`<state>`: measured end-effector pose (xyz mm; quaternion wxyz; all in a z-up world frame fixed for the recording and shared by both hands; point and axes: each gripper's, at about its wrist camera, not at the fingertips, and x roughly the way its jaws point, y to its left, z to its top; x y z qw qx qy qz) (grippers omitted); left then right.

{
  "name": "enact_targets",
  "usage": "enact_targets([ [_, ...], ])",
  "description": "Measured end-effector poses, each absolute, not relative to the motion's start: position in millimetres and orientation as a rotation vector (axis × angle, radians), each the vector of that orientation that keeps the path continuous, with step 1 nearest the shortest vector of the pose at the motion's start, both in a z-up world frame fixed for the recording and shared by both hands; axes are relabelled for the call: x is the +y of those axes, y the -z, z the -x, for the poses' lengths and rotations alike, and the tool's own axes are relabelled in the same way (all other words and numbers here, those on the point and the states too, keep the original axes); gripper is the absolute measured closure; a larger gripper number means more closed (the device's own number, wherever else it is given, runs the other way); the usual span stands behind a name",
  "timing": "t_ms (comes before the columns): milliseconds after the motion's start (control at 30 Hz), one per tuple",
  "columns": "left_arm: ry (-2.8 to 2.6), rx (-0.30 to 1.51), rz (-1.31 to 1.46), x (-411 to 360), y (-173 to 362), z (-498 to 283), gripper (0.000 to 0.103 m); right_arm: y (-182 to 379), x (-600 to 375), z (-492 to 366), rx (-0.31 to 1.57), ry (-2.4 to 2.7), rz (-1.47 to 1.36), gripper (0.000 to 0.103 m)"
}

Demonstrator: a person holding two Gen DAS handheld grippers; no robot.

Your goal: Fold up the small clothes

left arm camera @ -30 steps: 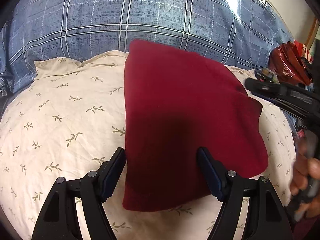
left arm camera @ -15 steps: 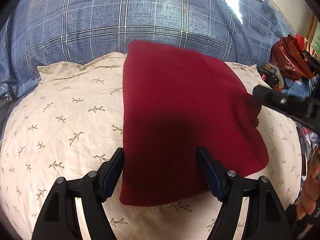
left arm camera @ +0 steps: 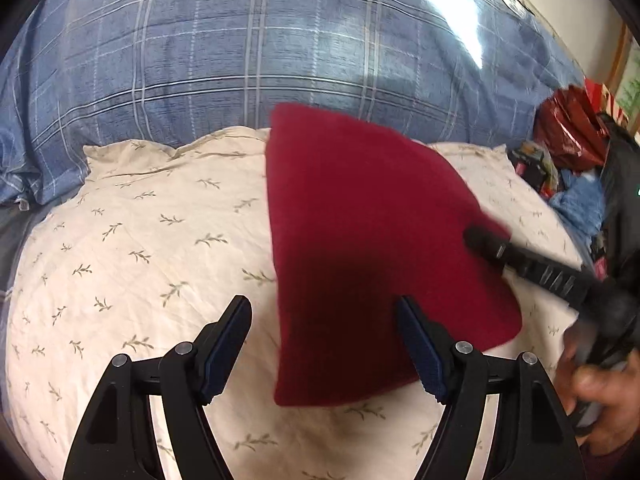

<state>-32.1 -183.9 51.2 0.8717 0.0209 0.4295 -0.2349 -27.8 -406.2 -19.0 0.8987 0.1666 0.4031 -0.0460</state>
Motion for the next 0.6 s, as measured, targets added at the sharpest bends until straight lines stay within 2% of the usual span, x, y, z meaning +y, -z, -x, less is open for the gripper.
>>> enact_targets([
  [100, 0.474, 0.931, 0.022, -177, -47, 21, 0.029, 15, -401, 31, 0.826, 0.088, -0.317, 0.084],
  [133, 0.48, 0.934, 0.044, -173, -46, 17, 0.029, 11, -403, 34, 0.815, 0.078, -0.331, 0.079],
  [200, 0.484, 0.934, 0.078, -165, -45, 8, 0.029, 2, -410, 43, 0.758, 0.08, -0.378, 0.06],
  [233, 0.491, 0.935, 0.091, -161, -43, 2, 0.029, -1, -412, 46, 0.73, 0.087, -0.383, 0.036],
  [267, 0.502, 0.936, 0.104, -161, -42, -2, 0.027, -7, -416, 50, 0.67, 0.101, -0.385, 0.017],
  [333, 0.537, 0.955, 0.128, -159, -36, -14, 0.023, -8, -423, 48, 0.611, 0.142, -0.373, 0.006],
  [467, 0.604, 1.002, 0.184, -158, -23, -37, 0.014, 20, -443, 11, 0.758, 0.092, -0.463, 0.007],
  [600, 0.649, 1.049, 0.203, -168, -3, -60, 0.004, 46, -451, -13, 0.79, -0.008, -0.556, 0.007],
])
